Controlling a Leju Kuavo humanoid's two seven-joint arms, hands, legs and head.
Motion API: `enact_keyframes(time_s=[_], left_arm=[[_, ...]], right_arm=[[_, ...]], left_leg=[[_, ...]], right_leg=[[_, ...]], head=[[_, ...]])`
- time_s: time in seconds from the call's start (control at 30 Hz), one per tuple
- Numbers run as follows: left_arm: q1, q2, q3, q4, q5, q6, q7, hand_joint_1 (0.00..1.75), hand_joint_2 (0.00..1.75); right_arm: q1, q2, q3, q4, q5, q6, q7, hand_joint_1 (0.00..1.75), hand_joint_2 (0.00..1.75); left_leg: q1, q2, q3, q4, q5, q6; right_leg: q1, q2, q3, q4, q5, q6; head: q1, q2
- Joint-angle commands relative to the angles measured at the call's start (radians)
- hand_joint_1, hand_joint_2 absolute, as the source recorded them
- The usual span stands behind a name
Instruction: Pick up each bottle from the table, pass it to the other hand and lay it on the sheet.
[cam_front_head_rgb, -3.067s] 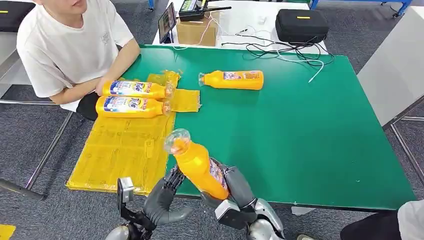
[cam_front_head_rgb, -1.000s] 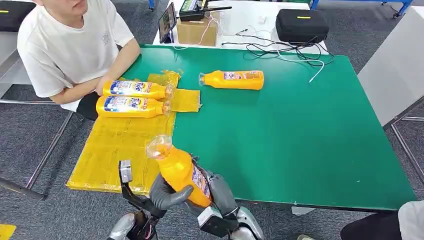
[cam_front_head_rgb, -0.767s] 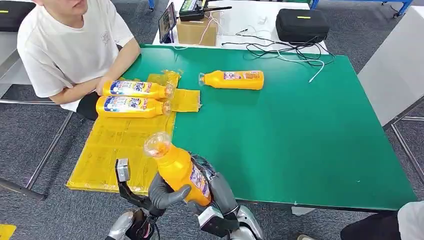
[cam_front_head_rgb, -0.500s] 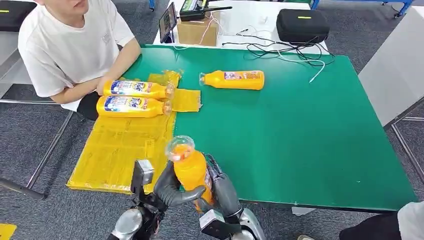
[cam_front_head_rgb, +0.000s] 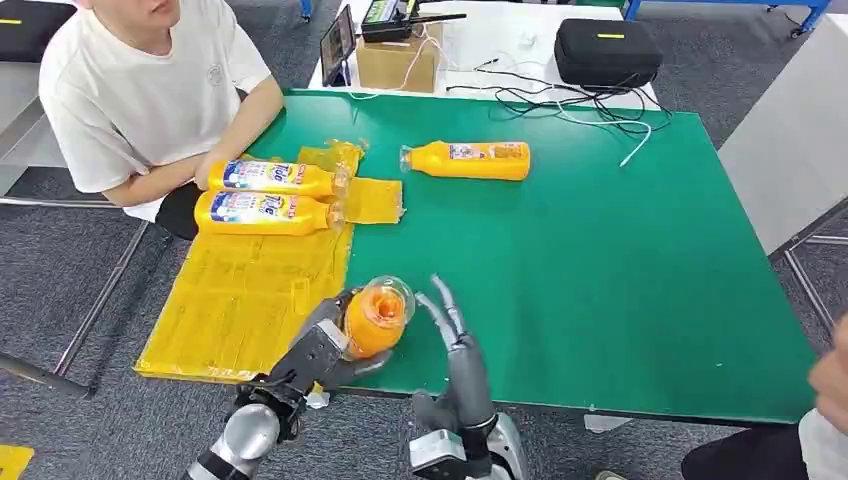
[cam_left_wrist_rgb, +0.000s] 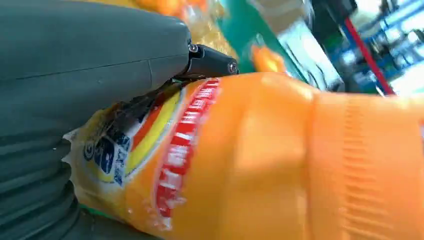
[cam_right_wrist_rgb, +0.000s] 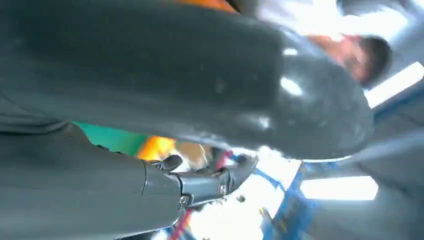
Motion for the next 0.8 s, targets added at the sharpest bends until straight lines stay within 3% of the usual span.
enact_keyframes(time_s=[0.03,0.23,0.37,0.6,0.8], left_arm=[[-0.067,0.036,0.101,0.146,-0.129,0.072,0.034,1.75,1.75],[-0.103,0.035,0.14,0.213,-0.149,0.071,0.052,1.75,1.75],[-0.154,0.05,0.097,0.288,-0.359,0.151,0.077,1.75,1.75],[-0.183,0.046,0.082,0.32,-0.44,0.158,0.091,1.75,1.75],[-0.297,0.041,0.037,0.551,-0.648,0.126,0.217,1.75,1.75]], right_arm=[[0.048,-0.001,-0.1,-0.082,-0.028,-0.007,0.0,0.0,0.0],[0.062,0.01,-0.128,-0.083,-0.087,0.002,0.0,0.0,0.0],[0.051,0.004,-0.116,-0.077,-0.077,0.014,0.0,0.0,0.0],[0.057,0.019,-0.14,-0.075,-0.102,0.012,0.0,0.0,0.0],[0.064,0.038,-0.131,-0.046,-0.111,0.039,0.0,0.0,0.0]], left_leg=[[0.001,0.003,0.007,-0.002,-0.001,-0.002],[0.001,0.003,0.005,-0.001,-0.001,-0.002],[0.001,0.003,0.005,-0.002,0.0,-0.002],[0.001,0.001,0.004,-0.001,0.0,-0.001],[0.001,0.0,0.005,-0.002,0.001,-0.001]], right_leg=[[0.001,0.002,0.006,-0.002,0.0,-0.003],[0.001,0.001,0.004,-0.001,0.0,-0.002],[0.001,0.001,0.004,-0.001,0.0,-0.002],[0.001,-0.001,0.003,-0.001,0.0,-0.001],[0.001,-0.003,0.005,-0.002,0.0,-0.002]], head=[[0.0,0.0],[0.0,0.0],[-0.001,0.0],[0.0,0.0],[0.0,0.0]])
